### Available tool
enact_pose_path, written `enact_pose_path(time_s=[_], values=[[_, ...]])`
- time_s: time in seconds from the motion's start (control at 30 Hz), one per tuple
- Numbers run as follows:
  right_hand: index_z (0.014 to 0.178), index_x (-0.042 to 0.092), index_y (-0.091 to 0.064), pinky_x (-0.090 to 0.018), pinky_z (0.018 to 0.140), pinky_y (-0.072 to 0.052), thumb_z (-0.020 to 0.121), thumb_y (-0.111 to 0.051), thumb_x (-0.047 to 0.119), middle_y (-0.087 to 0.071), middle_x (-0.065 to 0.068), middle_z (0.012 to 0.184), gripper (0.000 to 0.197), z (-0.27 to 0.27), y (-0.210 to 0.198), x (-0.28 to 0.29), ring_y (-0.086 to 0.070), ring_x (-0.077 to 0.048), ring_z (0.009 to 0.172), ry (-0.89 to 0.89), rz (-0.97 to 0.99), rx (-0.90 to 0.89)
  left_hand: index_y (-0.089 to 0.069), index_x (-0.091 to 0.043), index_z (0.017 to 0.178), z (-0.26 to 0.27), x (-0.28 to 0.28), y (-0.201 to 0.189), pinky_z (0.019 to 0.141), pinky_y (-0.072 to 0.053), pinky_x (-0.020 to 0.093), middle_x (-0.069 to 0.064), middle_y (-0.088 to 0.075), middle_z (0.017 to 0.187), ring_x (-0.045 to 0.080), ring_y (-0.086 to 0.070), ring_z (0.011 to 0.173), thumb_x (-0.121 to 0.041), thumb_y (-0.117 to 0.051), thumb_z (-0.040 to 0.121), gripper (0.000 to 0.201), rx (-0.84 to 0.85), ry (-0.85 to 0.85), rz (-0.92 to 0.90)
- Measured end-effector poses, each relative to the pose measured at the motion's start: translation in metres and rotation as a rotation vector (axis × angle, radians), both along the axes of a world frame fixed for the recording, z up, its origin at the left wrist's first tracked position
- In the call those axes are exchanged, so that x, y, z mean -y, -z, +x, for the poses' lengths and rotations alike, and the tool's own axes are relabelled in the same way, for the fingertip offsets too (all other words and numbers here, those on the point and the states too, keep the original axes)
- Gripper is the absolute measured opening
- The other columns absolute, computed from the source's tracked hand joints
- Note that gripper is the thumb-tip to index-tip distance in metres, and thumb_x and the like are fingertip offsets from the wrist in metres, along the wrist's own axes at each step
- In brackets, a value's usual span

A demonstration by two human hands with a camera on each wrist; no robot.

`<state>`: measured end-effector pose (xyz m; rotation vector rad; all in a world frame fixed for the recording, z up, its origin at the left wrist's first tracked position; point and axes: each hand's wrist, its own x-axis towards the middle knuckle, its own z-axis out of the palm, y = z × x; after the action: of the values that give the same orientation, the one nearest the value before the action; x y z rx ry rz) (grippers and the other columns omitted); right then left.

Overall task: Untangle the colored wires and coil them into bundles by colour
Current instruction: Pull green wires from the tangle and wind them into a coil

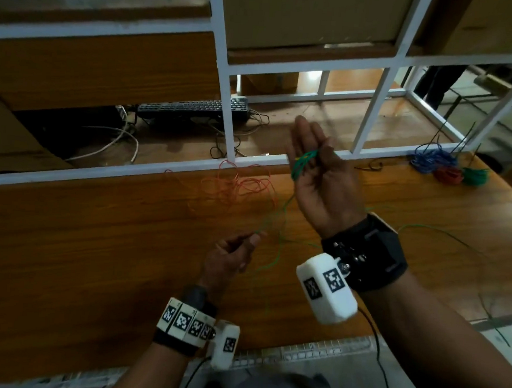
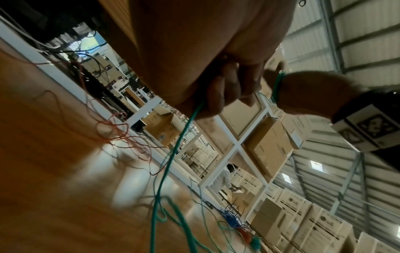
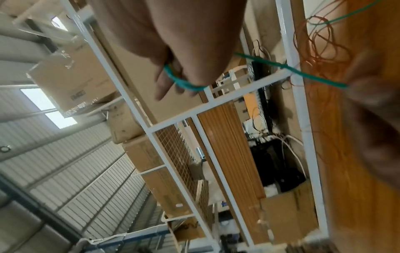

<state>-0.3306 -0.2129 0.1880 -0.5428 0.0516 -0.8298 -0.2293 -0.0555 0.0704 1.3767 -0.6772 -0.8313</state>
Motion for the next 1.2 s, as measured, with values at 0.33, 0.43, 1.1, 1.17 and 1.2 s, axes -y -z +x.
enact_pose_path(time_s=[0.33, 0.43, 1.1, 1.17, 1.2], values=[[0.096, 0.009, -0.071, -0.050, 0.080, -0.055, 0.106, -0.047, 0.023, -0.073, -0.014, 0.101, 0.030, -0.025, 0.088, 0.019, -0.069, -0.036, 0.091, 0.070, -1.550, -1.336, -0.077, -0.028, 0.092, 0.041, -0.039, -0.021, 0.064, -0.055, 0.021, -0.014, -0.076, 0.087, 0.006, -0.071, 0.079, -0.014, -0.075, 0.084, 0.016, 0.551, -0.084, 0.002], [0.090, 0.011, -0.077, -0.049, 0.082, -0.056, 0.107, -0.030, 0.059, -0.077, -0.003, 0.094, 0.069, -0.028, 0.075, 0.001, -0.069, -0.025, 0.081, -0.492, -1.443, -1.301, -0.076, -0.014, 0.100, 0.057, -0.030, -0.040, 0.058, -0.053, 0.020, -0.005, -0.074, 0.089, 0.007, -0.068, 0.073, -0.012, -0.074, 0.086, 0.014, 0.820, -0.049, -0.143], [0.102, 0.019, -0.074, -0.041, 0.093, -0.055, 0.111, -0.041, 0.027, -0.076, -0.007, 0.103, 0.034, 0.015, 0.048, 0.015, -0.072, -0.012, 0.102, 0.559, -0.981, -0.780, -0.073, -0.028, 0.079, 0.034, -0.006, 0.004, 0.060, -0.052, 0.028, -0.005, -0.073, 0.072, 0.007, -0.068, 0.067, -0.030, -0.081, 0.078, 0.009, 0.417, -0.192, 0.294], [0.097, 0.015, -0.071, -0.039, 0.089, -0.054, 0.109, -0.043, 0.029, -0.073, -0.007, 0.099, 0.033, 0.011, 0.070, 0.024, -0.071, -0.016, 0.101, 0.465, -1.366, -1.155, -0.069, -0.020, 0.077, 0.033, -0.011, -0.001, 0.054, -0.046, 0.014, -0.011, -0.069, 0.062, -0.001, -0.061, 0.056, -0.012, -0.072, 0.086, 0.012, 0.193, -0.216, 0.241], [0.092, 0.014, -0.069, -0.040, 0.088, -0.053, 0.108, -0.044, 0.030, -0.072, -0.009, 0.097, 0.034, 0.008, 0.080, 0.025, -0.070, -0.024, 0.100, 0.374, -1.509, -1.266, -0.067, -0.015, 0.079, 0.035, -0.012, -0.003, 0.050, -0.043, 0.011, -0.011, -0.068, 0.061, -0.001, -0.057, 0.052, -0.003, -0.065, 0.089, 0.016, 0.041, -0.223, 0.176]])
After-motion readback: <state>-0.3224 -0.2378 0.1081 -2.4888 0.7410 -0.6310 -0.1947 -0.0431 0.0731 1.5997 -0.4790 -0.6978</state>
